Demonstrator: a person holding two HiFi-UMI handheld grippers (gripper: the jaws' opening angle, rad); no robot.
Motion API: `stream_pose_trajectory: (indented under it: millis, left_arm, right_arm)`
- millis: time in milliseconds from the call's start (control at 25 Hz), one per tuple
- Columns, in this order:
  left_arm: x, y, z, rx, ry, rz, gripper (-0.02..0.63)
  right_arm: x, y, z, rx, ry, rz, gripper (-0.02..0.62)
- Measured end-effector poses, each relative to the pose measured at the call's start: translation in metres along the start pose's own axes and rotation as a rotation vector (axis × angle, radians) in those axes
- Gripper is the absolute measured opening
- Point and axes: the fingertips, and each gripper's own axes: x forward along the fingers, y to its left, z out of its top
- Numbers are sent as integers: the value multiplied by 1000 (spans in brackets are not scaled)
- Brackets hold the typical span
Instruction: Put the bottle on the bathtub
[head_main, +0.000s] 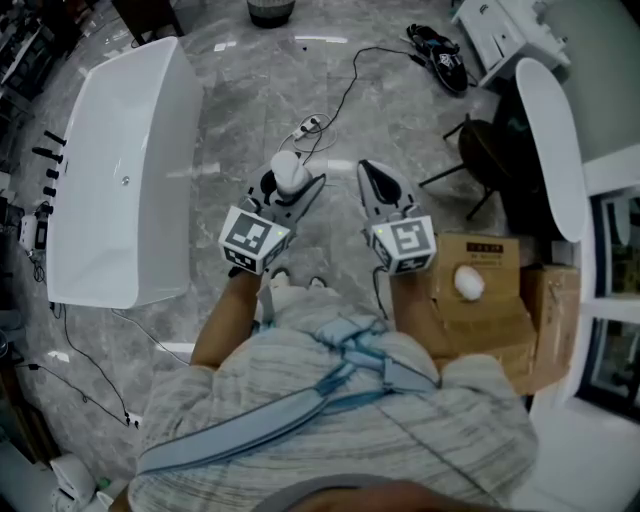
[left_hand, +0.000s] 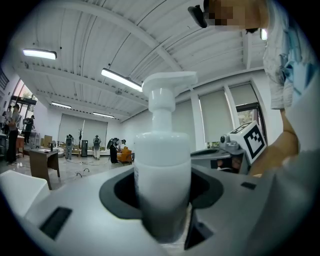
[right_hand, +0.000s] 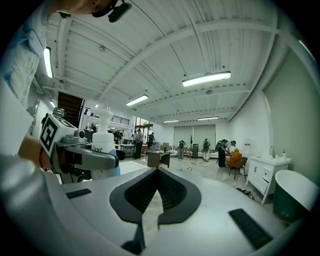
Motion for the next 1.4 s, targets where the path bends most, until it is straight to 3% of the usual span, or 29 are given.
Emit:
stream_pose_trajectory:
  millis: [200,600,720,1120,1400]
  left_arm:
    - [3,-2,-1,-1,0,-4,233]
    - [-3,-7,-5,16,9,20,232]
    - [-12,-2,-6,17,15,36,232]
    - [-39,38,-5,1,7,71,232]
    - [-63,103,-12,-10,9,53,232]
  right_arm:
    - [-1,0,3,20,-48,25,5]
    - [-2,1,-6,33,-42,33,5]
    - [5,13,-3,23,-42,74,5]
    - [41,50,8,24,-31,106,5]
    - [98,84,13,29,-12,60,5]
